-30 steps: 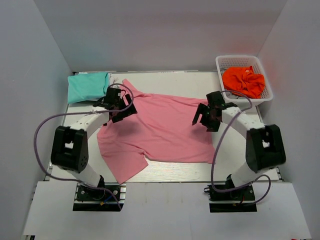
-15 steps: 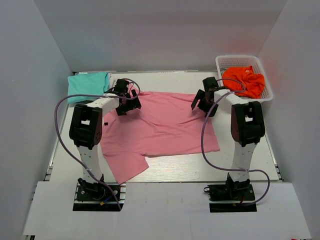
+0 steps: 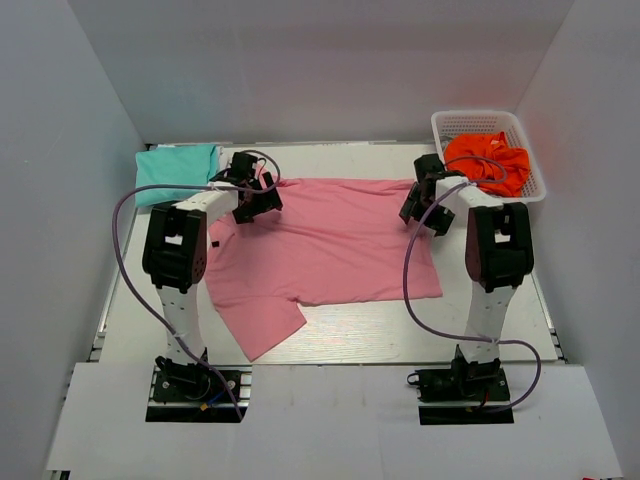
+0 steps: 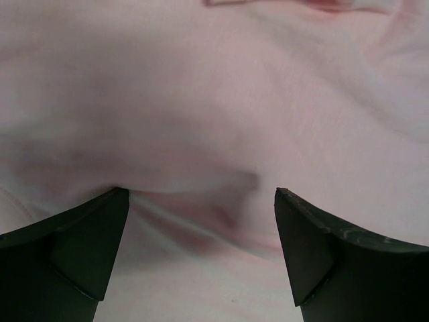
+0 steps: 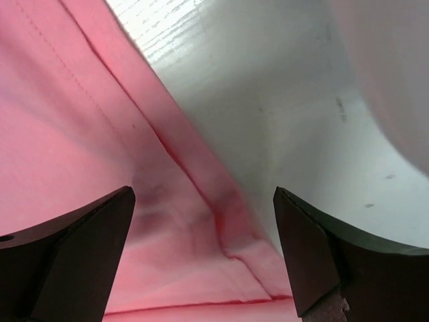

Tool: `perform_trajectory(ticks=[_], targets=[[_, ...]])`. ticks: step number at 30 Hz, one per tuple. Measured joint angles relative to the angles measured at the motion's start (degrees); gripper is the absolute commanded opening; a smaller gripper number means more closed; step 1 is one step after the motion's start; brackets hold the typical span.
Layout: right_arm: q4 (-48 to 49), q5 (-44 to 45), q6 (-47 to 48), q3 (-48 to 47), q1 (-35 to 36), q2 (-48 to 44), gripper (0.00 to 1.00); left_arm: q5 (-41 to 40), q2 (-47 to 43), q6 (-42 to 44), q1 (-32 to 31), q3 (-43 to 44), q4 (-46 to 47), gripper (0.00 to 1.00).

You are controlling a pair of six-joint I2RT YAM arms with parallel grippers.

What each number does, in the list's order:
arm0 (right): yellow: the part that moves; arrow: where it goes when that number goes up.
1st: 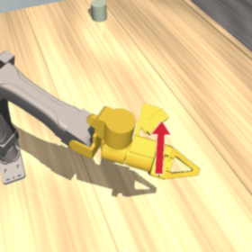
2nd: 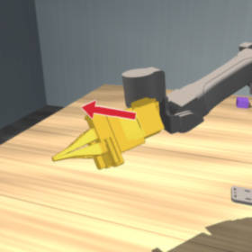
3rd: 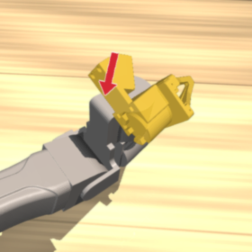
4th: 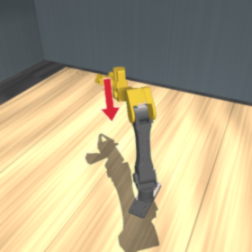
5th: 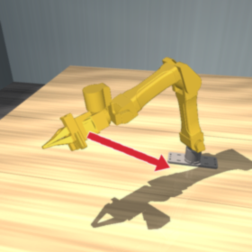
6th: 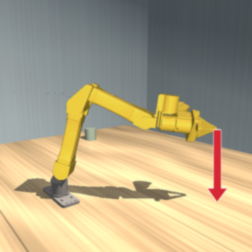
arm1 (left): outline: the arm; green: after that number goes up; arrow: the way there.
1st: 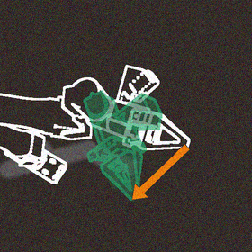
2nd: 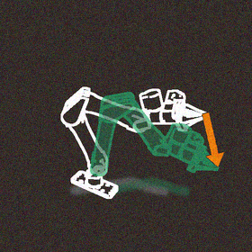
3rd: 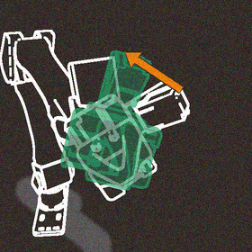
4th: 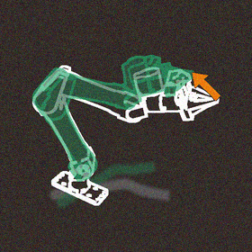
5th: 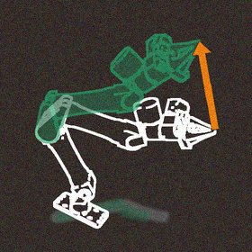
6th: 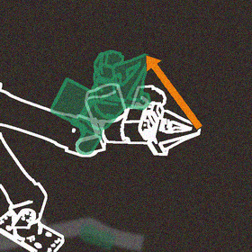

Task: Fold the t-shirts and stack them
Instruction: Flatten out the tshirt

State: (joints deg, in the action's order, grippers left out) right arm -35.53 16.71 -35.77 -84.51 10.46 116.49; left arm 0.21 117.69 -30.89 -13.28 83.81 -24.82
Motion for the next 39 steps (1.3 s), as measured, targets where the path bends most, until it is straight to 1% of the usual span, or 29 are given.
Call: perform_trajectory(ticks=[2, 5, 8, 10, 13, 17, 21, 24, 27, 33, 36, 39], targets=[[0.1, 1.0, 2.1, 1.3, 0.5, -1.9, 0.9, 0.9, 0.4, 0.1, 0.0, 0.6, 0.2, 1.0], [2.3, 0.2, 6.5, 4.1, 1.6, -6.4, 0.9, 1.7, 0.7, 0.5, 0.0, 1.4, -0.2, 1.0], [4.4, -0.9, 9.6, 5.7, 4.3, -10.7, 0.9, 2.2, 0.5, 0.9, -0.2, 1.3, -0.2, 1.0], [6.0, -1.4, 11.1, 6.6, 6.1, -13.0, 0.9, 2.3, -0.7, 1.0, -0.2, 0.1, 0.0, 1.0], [7.8, -3.1, 12.2, 8.0, 8.4, -14.8, 0.9, 2.2, -4.7, 1.1, -0.3, -3.9, 0.4, 1.0], [8.5, -4.5, 12.2, 9.0, 9.5, -13.3, 0.9, 0.9, -7.9, 1.2, -0.3, -6.2, 0.1, 1.0], [8.4, -4.0, 11.1, 8.7, 9.6, -9.0, 0.9, -1.8, -7.8, 1.9, -0.2, -6.5, -0.8, 1.0], [7.4, -3.1, 9.8, 6.6, 9.4, -4.2, 0.9, -4.1, -7.0, 3.1, 0.2, -6.4, -1.2, 1.0], [5.4, -1.8, 7.8, 2.4, 9.0, -0.7, 0.9, -4.3, -3.8, 4.7, 0.6, -4.1, -1.8, 1.0], [4.1, -1.7, 4.6, -2.9, 4.8, 2.9, 0.9, -3.7, 4.8, 7.4, 0.7, 6.8, -1.9, 1.0], [4.4, -1.9, 6.0, -4.1, 3.0, 3.7, 0.9, -2.1, 7.7, 9.3, 0.7, 11.3, -1.6, 1.0], [5.3, -3.5, 9.5, -4.4, 2.5, 3.9, 0.9, -0.6, 9.6, 11.1, 0.7, 14.4, -2.1, 1.0]])
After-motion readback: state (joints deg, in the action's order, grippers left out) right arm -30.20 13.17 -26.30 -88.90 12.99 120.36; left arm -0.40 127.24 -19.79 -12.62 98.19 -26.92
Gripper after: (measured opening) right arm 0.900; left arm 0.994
